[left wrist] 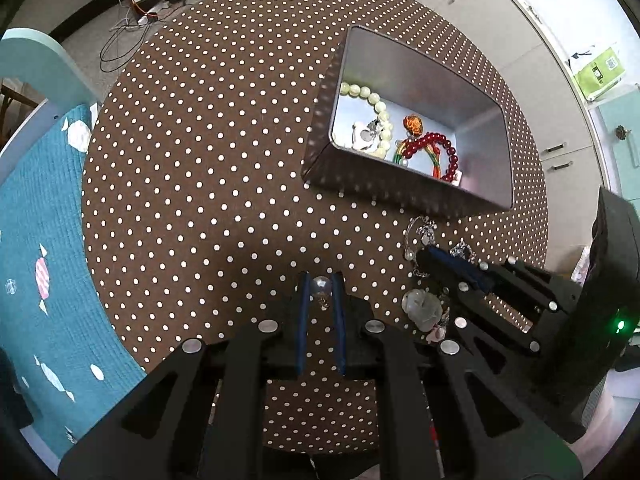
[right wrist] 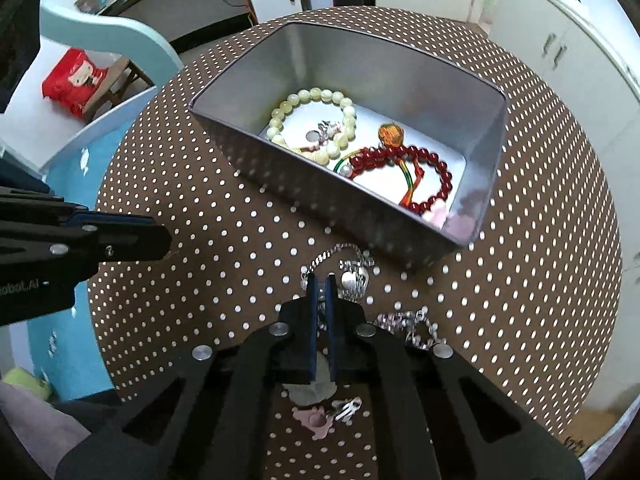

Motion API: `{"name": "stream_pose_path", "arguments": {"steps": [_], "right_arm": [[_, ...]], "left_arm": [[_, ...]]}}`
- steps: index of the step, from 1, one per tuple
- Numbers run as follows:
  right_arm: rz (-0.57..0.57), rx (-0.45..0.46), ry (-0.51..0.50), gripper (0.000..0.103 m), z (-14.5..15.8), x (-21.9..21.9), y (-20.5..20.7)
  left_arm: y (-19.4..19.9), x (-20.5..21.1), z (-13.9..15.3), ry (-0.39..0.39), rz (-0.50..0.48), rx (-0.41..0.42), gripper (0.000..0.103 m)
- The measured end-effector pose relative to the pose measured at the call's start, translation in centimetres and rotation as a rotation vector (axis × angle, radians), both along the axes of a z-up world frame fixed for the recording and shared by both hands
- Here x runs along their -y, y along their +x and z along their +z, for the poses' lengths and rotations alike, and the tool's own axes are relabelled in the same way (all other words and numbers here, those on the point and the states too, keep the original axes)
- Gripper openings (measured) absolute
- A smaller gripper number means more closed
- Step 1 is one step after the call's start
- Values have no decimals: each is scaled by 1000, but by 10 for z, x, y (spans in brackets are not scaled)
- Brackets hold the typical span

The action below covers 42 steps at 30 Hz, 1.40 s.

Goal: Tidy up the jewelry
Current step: 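Grasp the silver chain with heart charm using right tool, then carry the silver chain into the tray and open right tool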

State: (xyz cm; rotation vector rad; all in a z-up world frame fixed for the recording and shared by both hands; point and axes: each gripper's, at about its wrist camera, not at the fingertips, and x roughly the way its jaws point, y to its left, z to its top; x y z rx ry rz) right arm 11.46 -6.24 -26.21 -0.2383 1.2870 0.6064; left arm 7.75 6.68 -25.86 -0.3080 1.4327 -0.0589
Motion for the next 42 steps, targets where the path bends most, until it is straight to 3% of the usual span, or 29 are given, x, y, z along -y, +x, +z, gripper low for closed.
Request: {"name": "stream_pose_path", "arguments": {"steps": [6,9,11,13,15,22,25,27,31,34,38,42], "right_arm": [[-79,-57,48,0,5,14,4],[-55,-33,57,7,11,13,2],[3,10,26,28,14,13,2],[78,50,-6,35,15,4,-3],[160,97,-49,35,12,-6,-6],[335,118,-116,25,-12,-21,-15],[257,60,-88,9,-13,-12,-2],[212,2,-54,8,-15,-7,7],[141,-16,-28,8,-9,-6,12],[12,-50,49,8,2,7,20],[-119,-82,166,8,25,32,25],[-174,-55,262,8,57,50,21]], "left_arm": [[3,-1,9,2,-2,22,10],[6,-2,13,1,-3,29,10],[6,-4,12,2,5,27,10],[6,-6,12,3,14,22,10],[5,-9,9,2,26,17,11],[-10,-19,-3,-16,80,-13,10],[-13,-23,-7,-24,102,-22,10],[-13,-24,-9,-29,111,-27,10],[-8,-26,-4,-31,109,-12,10],[-3,-27,3,-33,101,4,10],[8,-23,22,-32,58,52,10],[19,-14,46,-33,-12,118,10]]}}
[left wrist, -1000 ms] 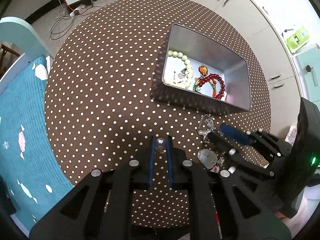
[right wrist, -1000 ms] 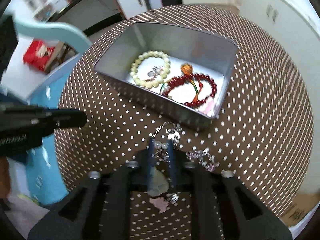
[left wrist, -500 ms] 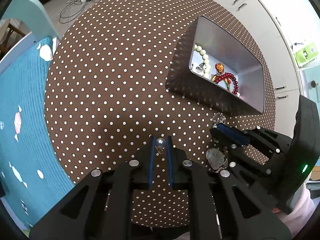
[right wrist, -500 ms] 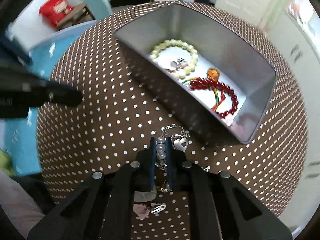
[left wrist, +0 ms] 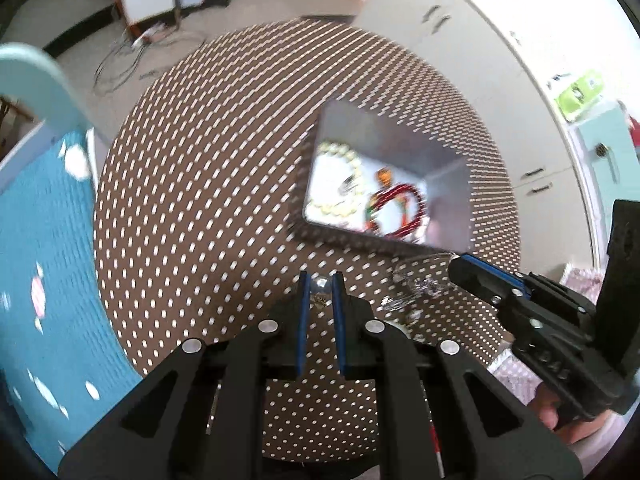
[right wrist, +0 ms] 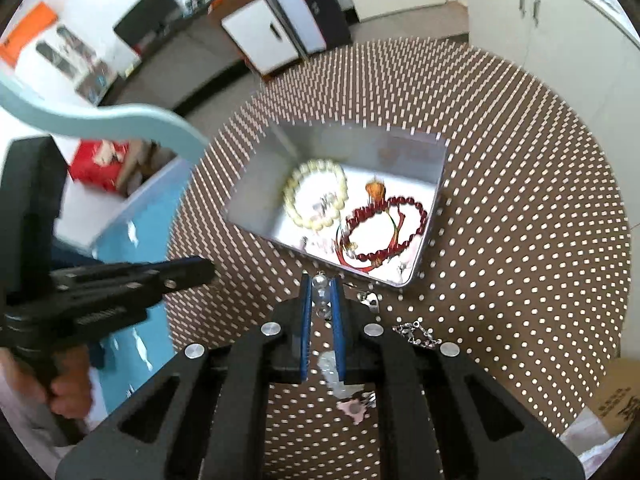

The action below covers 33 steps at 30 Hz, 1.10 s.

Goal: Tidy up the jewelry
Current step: 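Carry the silver chain into the tray and open right tool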

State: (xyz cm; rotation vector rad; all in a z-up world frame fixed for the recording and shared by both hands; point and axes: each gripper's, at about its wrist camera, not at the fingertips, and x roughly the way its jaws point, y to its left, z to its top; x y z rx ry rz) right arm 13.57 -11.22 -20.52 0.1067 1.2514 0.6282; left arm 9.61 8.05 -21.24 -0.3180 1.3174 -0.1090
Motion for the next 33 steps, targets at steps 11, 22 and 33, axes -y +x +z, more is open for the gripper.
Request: {"name": "stream_pose_path", "arguments": {"steps": [11,22,33], "right_arm": [[-102,148,131,8,81,9,9],[-135,105,153,10,57,17,30],[-231,51,47,55,44,43,26]], "left_arm": [[35,33,51,-28,-111,136,10],[64,53,30,-31,-143,84,12],[59,43,19,1,-152,45,32]]}}
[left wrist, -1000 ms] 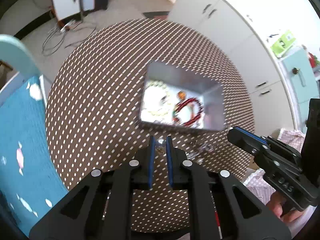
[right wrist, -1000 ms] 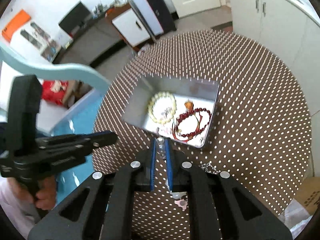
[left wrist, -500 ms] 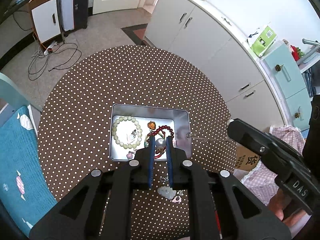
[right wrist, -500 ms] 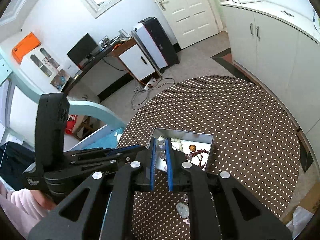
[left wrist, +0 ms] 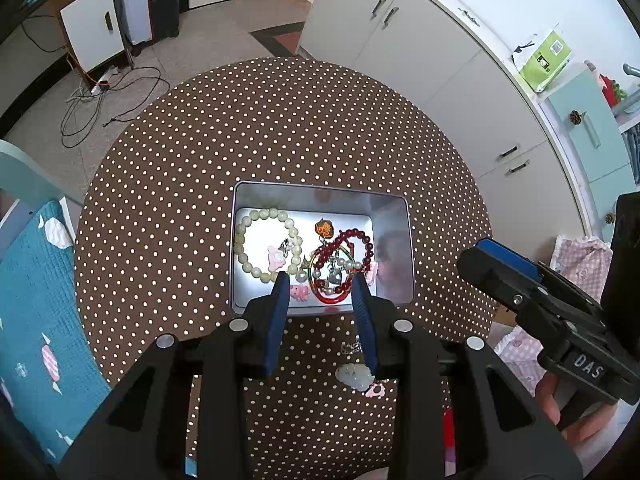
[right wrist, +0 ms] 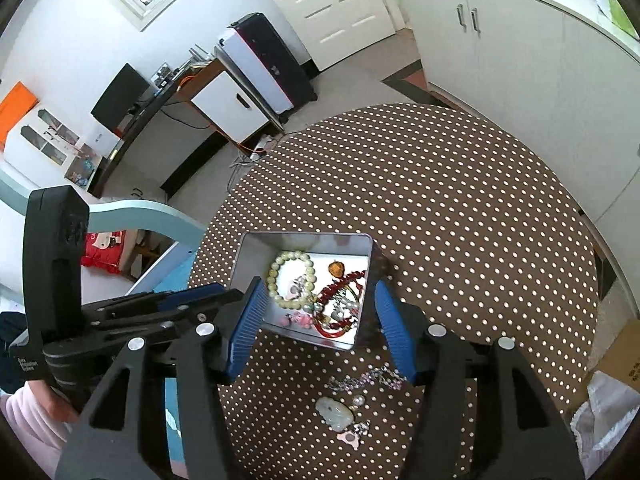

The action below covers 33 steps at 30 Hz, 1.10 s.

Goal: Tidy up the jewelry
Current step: 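Carry the silver chain into the tray and open right tool, then move left tool to the pale jade pendant and grasp it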

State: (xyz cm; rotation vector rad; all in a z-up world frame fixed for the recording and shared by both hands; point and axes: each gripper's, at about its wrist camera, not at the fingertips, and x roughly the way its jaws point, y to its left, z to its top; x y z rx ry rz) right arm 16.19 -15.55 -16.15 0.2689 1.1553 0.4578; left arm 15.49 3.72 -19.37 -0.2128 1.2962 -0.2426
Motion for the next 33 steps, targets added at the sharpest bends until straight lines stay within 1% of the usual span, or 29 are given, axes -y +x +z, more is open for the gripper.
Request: {"name": "stream_pose_path", "arguments": {"steps": [4,8,13,16,18,20,22,25,27,30,31,32,33], "right_arm": [[-21,-7,-10,55,0,5,-5],[-44,-12,-36,58,-1,10,-15],[-82,-40,-72,61,-11,21,-35],[-111,-70,-91,62,-19,28,-49],[-133,-91,-108,64,-24,32,-59],[-160,-118,-123,65,-32,37,-73],[-187,-147,-125,65,-39,42,-85],[-219,-180,-125,65,-47,46,-100],[-237,-196,-125,65,-50,49,-106],[-271,-228,-115,66,-55,54,-116],[-276,-233,-112,66,-57,56,-118],[-284,-241,-111,66,-58,57,-120],[-289,-246,-111,66,-59,58,-120]], "left_arm": [[-5,3,3,2,-13,4,32],[-15,8,2,1,-36,-3,32],[-34,19,-9,-2,-96,-45,33],[-42,28,-20,-2,-140,-82,41],[-48,36,-30,-3,-176,-113,46],[-54,47,-42,18,-221,-145,47],[-59,57,-54,66,-258,-168,47],[-62,70,-73,111,-305,-205,47],[-64,77,-83,143,-332,-213,47],[-64,85,-91,159,-359,-227,47],[-64,87,-94,158,-368,-236,49],[-64,90,-95,155,-376,-242,57],[-64,92,-97,152,-386,-244,61]]}}
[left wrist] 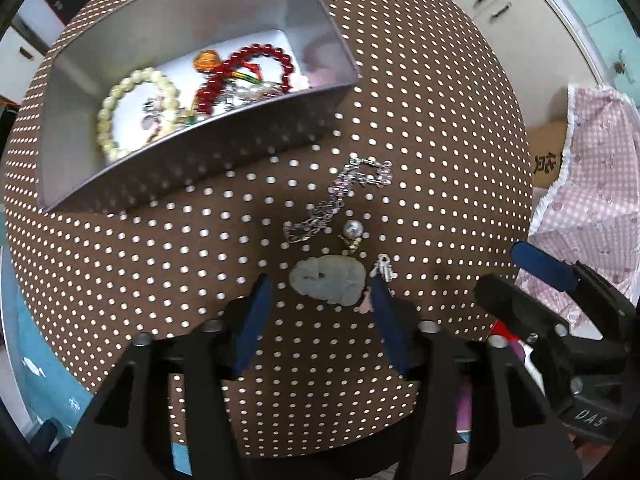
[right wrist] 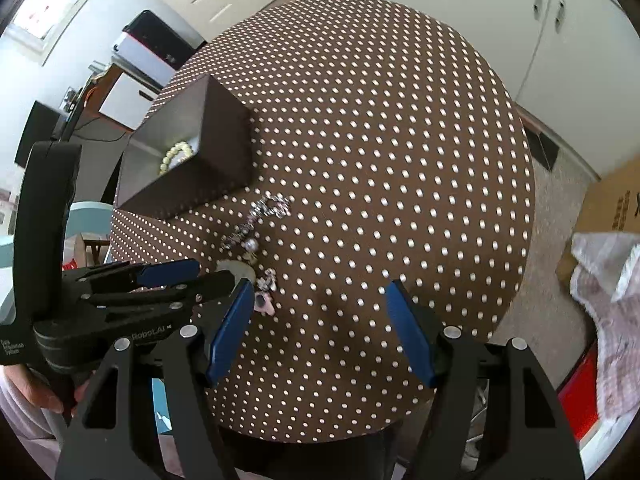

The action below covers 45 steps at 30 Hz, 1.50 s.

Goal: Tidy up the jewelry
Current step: 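Move left tool to the pale jade pendant and grasp it, then lift the jade pendant with left tool while right tool grasps pink charm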

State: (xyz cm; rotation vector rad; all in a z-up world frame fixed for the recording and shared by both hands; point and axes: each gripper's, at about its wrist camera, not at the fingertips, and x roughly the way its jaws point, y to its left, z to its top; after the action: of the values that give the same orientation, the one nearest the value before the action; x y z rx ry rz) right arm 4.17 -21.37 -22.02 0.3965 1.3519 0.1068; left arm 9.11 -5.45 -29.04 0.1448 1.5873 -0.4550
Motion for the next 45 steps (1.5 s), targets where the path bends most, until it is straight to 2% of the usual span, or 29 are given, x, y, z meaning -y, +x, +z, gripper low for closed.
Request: {"name": "stream_pose_path", "arguments": {"steps": [5,8,12,14,24,30,32,34,37,42,45], "right_arm": [[-16,-15,6,66,-3,3,-3],[-12,-15,5,66,-4,1,-1],[-12,-24,5,66,-10,1,5],[-12,-29,5,66,-12,1,5],[89,-11,-9,66,-16,-22,2],[190,-10,22,48,-27,-51,2],[213,-21,3,40,-33,-62,3],[236,-15,-23,36,-36,-70,3],[286,13,-83,36,-35,-84,4],[377,68,-267,22,-34,-110,-5],[387,89,-317,14,-35,-116,-10]], "left_arm": [[-3,6,-8,36,-29,6,61],[-2,8,-14,61,-36,19,53],[-6,13,-17,111,-63,39,50],[-9,21,-16,129,-59,35,42],[-7,-6,-12,93,14,1,41],[-8,-37,-5,76,77,7,41],[-12,-46,-3,75,89,10,41],[-16,-56,-1,70,101,11,41],[-21,-73,-1,55,137,1,41],[-29,-110,1,37,175,-3,41],[-32,-134,7,15,196,1,41]]}}
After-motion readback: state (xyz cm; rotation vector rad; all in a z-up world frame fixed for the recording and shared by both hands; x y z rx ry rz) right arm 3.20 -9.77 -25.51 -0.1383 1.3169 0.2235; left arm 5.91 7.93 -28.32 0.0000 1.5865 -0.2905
